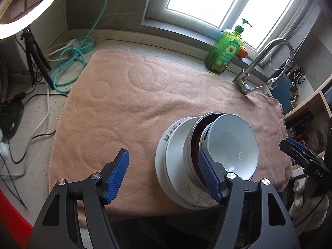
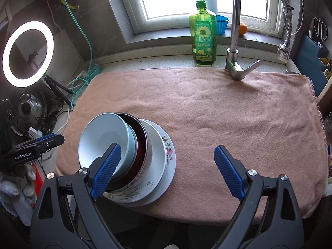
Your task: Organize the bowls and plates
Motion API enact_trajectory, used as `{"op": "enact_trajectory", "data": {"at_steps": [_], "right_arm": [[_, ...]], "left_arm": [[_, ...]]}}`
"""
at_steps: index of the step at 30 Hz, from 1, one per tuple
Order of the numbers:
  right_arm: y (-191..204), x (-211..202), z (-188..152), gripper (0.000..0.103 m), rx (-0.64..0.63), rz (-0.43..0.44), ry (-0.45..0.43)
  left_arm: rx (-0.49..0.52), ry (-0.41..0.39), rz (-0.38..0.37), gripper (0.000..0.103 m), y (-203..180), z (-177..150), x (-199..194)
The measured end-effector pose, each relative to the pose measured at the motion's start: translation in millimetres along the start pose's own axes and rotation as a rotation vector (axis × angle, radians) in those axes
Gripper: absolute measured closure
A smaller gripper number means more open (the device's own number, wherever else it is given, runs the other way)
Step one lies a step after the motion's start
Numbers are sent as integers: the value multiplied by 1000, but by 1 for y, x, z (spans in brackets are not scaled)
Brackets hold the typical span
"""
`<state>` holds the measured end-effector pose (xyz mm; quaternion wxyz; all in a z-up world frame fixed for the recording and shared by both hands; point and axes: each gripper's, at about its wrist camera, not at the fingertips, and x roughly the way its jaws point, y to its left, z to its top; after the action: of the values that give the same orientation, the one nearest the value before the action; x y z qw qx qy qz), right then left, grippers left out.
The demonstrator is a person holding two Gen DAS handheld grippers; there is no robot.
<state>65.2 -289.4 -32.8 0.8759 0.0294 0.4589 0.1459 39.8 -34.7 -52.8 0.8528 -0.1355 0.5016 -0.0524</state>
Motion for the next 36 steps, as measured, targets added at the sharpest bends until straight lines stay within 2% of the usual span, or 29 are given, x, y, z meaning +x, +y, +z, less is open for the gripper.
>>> {"op": "enact_trajectory", "data": {"at_steps": [16,36], "right_arm": [[13,-33,-8,10,-16,-56,-94],[22,-37,-8,10,-27,-48,-99]], "left_arm": [[59,-55,10,35,-23,-18,-25],[59,-66,6,35,-26,-22,-32]]}}
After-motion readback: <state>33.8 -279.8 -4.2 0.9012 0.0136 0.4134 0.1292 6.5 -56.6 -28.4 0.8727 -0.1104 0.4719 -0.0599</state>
